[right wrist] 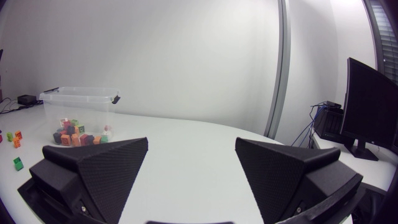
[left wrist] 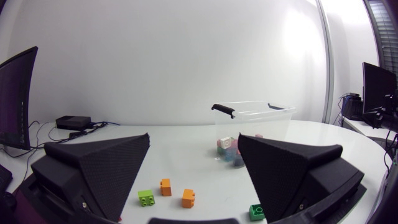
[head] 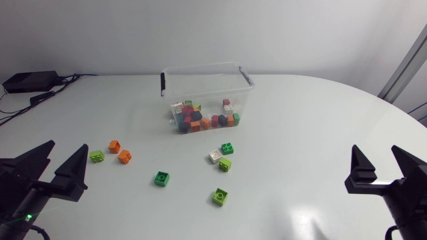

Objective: Place the duplo bricks in the container

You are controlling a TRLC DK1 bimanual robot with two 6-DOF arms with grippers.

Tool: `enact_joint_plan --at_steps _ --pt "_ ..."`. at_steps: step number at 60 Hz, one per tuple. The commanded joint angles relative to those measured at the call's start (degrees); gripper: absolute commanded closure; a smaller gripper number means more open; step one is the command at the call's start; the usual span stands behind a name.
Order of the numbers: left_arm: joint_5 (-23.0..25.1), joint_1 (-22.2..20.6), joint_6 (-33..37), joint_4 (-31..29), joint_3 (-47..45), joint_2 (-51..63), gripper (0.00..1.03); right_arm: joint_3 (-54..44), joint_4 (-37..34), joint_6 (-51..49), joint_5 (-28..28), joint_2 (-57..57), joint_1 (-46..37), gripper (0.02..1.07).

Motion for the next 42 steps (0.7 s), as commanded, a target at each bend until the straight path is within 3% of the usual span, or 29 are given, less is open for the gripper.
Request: enact_joint_plan --at_steps 1,18,31,42 --pt "-0.11 -0.39 -0.12 0.24 -1.26 -0.39 0.04 -1.24 -0.25 0.82 -0.25 -0.25 0.59 0.06" --pt "-0.11 -0.48 -0.39 0.51 -0.64 -0.56 0.05 -1.15 -0.08 0.29 -0.16 -0.43 0.59 0.06" --pt "-0.11 -0.30 -0.39 -6.35 5.60 0.23 0.05 1.31 -1.04 -0.33 -0.08 -0.34 1.38 0.06" --pt "-0.02 -1.09 -0.39 -10.04 16.50 13.85 0.06 5.36 -1.48 -0.24 0.54 2.82 4.63 0.07"
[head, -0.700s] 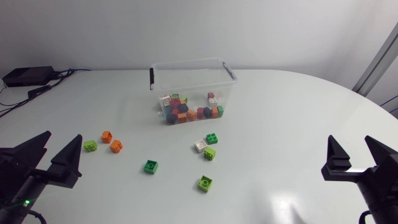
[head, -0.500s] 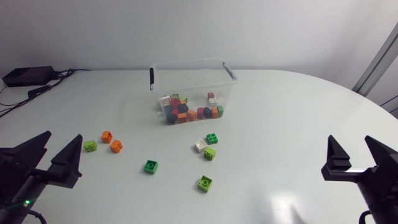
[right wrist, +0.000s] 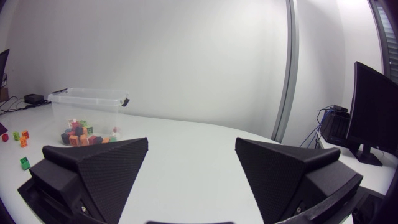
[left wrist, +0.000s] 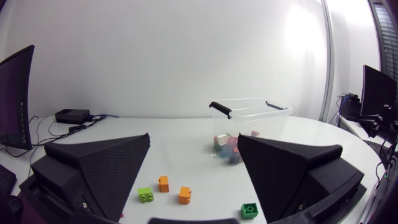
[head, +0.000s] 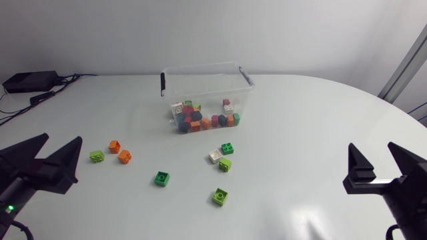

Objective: Place the duplo bricks in the container

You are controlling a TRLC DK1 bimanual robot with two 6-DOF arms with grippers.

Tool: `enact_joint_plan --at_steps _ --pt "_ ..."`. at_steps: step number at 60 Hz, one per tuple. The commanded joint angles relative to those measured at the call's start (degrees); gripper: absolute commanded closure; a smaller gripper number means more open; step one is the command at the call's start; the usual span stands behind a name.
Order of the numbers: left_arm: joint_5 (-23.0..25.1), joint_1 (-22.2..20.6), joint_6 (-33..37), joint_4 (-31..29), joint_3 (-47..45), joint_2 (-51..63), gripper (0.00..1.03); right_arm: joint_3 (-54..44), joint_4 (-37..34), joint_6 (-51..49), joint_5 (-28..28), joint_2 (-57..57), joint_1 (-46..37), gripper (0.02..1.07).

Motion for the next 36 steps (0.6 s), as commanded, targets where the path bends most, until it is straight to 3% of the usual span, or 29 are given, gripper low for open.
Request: enact_joint_plan --at_steps 1,11,22,36 --pt "-0.07 -0.52 -0.39 -1.74 7.50 9.04 0.06 3.96 -0.06 0.05 0.39 3.22 1.38 0.07" --pt "-0.07 -0.96 -0.12 -8.59 18.05 27.14 0.08 9.32 -0.41 0.49 1.00 13.59 4.36 0.07" --pt "-0.24 -0.87 2.69 -13.34 24.90 40.77 0.08 14.42 -2.79 0.93 6.71 23.88 16.05 0.07" --pt "-0.24 0.36 13.41 -17.21 31.06 54.48 0.08 24.18 -8.32 0.66 6.71 45.76 22.12 0.07"
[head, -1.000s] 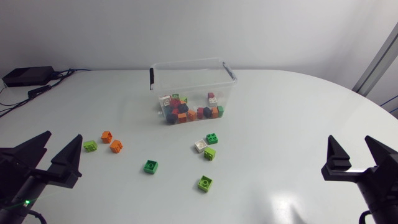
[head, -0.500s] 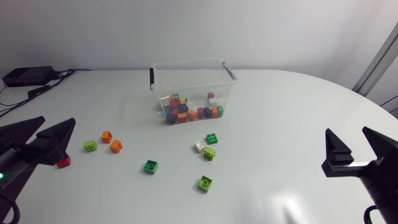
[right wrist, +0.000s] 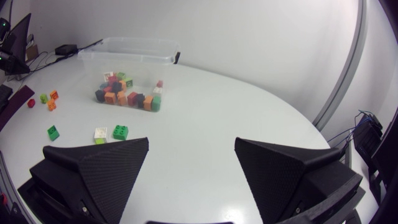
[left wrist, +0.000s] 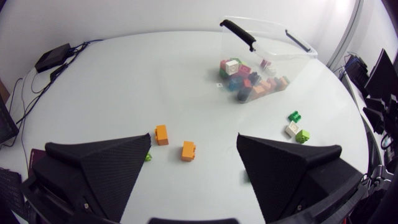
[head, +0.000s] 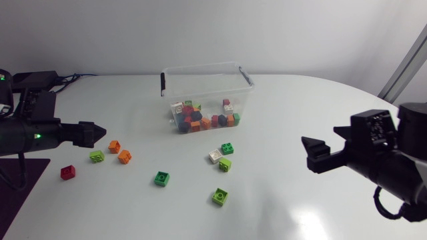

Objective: Place the duplo bricks in the container

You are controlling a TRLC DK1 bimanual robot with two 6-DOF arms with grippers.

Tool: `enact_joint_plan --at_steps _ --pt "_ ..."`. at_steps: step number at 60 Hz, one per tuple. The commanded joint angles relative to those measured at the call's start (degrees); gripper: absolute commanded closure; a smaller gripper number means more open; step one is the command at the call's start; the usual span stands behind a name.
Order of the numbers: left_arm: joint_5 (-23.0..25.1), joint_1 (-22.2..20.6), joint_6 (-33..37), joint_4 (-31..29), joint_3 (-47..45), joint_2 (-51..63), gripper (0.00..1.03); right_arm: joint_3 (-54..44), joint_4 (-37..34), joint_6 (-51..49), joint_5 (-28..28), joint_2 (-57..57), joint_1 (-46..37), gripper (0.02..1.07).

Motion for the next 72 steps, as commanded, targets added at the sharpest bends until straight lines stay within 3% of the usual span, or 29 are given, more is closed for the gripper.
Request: enact_joint_plan --at_steps 1,6,15,24,31,33,42,56,68,72 --pt "-0.18 0.99 7.13 -1.06 3.17 5.09 0.09 2.74 -1.11 0.62 0.09 6.80 2.12 0.07" --pt "-0.18 1.70 20.14 -2.02 5.28 9.84 0.10 5.46 -2.52 0.53 0.00 13.39 4.58 0.07" --pt "-0.18 5.74 26.29 -3.78 9.06 17.75 0.10 9.07 -4.01 -1.32 -0.88 22.36 9.42 0.07" --pt "3.60 10.49 40.97 -3.69 11.96 26.89 0.10 15.48 -12.01 -9.58 -0.96 31.23 13.81 0.07" --pt "4.13 12.33 50.11 -3.69 14.51 33.39 0.10 14.95 -10.69 -13.01 -2.37 34.22 15.48 0.09" --pt "4.13 12.68 52.39 -3.78 15.47 35.32 0.10 14.87 -9.46 -13.97 -3.07 35.10 16.01 0.13" --pt "4.13 14.00 61.71 -5.89 20.40 41.74 0.10 17.50 -12.01 -14.15 -10.63 40.64 15.83 0.13" --pt "5.36 14.70 77.88 -16.17 26.02 47.89 0.19 18.82 -12.36 -14.32 -10.72 45.65 20.40 0.13" --pt "5.80 14.18 84.12 -20.04 27.78 50.62 0.44 21.11 -12.54 -13.53 -10.72 49.43 22.07 0.13" --pt "5.97 14.00 84.39 -20.57 28.92 52.37 0.47 21.90 -12.63 -13.53 -10.63 50.66 22.69 0.14"
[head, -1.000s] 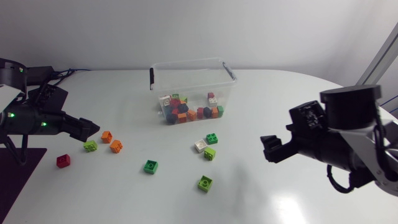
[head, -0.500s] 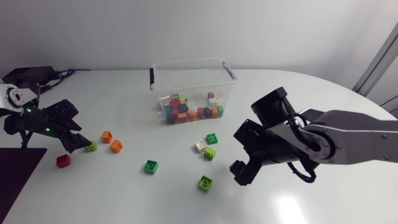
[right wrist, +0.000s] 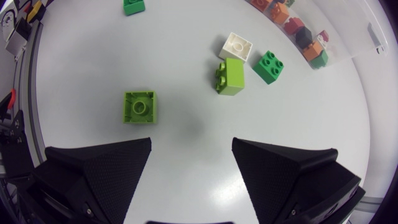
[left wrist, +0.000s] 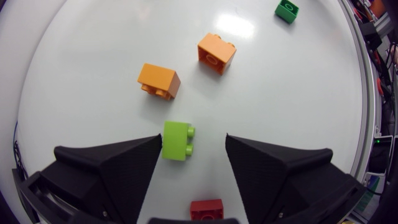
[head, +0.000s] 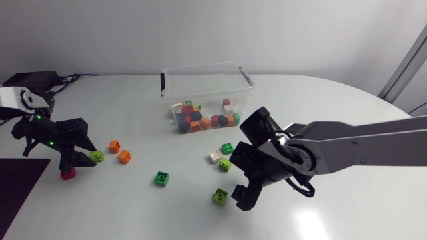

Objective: Place the duplo bricks in the container

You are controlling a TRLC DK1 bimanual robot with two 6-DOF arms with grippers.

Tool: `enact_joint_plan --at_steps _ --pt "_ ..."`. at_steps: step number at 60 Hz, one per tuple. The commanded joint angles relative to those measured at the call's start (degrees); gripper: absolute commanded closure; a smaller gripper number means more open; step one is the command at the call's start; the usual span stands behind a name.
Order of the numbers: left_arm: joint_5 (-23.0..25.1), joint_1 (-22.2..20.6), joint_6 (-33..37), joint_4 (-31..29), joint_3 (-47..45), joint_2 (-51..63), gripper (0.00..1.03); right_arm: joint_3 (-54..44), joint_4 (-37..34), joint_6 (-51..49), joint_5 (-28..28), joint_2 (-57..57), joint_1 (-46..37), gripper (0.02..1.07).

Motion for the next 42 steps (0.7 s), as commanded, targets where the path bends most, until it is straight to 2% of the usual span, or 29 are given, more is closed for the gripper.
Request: enact_joint_plan --at_steps 1,3,6,13,15,17,23,27,42 --pt "0.75 -0.34 3.84 -1.22 2.54 3.18 0.47 1.88 -0.67 0.28 -0.34 2.16 1.20 0.15" --pt "0.75 -0.51 4.02 -1.22 2.89 3.79 0.47 2.32 -0.67 0.37 -0.42 2.77 1.47 0.16" --pt "0.75 -0.69 4.64 -1.49 3.33 4.58 0.54 2.93 -0.67 0.63 -0.42 3.74 2.26 0.16" --pt "0.57 -1.22 5.07 -1.93 4.21 6.60 0.58 4.34 -0.93 1.16 -0.42 5.76 4.37 0.16" --pt "0.57 -1.48 5.16 -2.10 4.74 7.13 0.63 4.78 -1.29 1.51 -0.42 6.20 4.90 0.16" --pt "0.66 -1.39 5.60 -3.16 5.44 7.57 0.68 5.22 -1.46 1.86 -0.42 6.64 5.51 0.16" --pt "0.66 -1.39 6.04 -4.48 6.32 8.36 0.72 5.83 -1.37 2.57 -0.42 8.05 7.18 0.16" --pt "0.66 -1.48 5.95 -8.70 8.69 9.68 0.78 6.18 -1.37 3.01 -0.34 9.19 8.15 0.17" --pt "1.54 -0.34 7.27 -14.14 10.45 7.39 0.78 7.06 -1.46 3.80 -0.25 9.72 9.47 0.17"
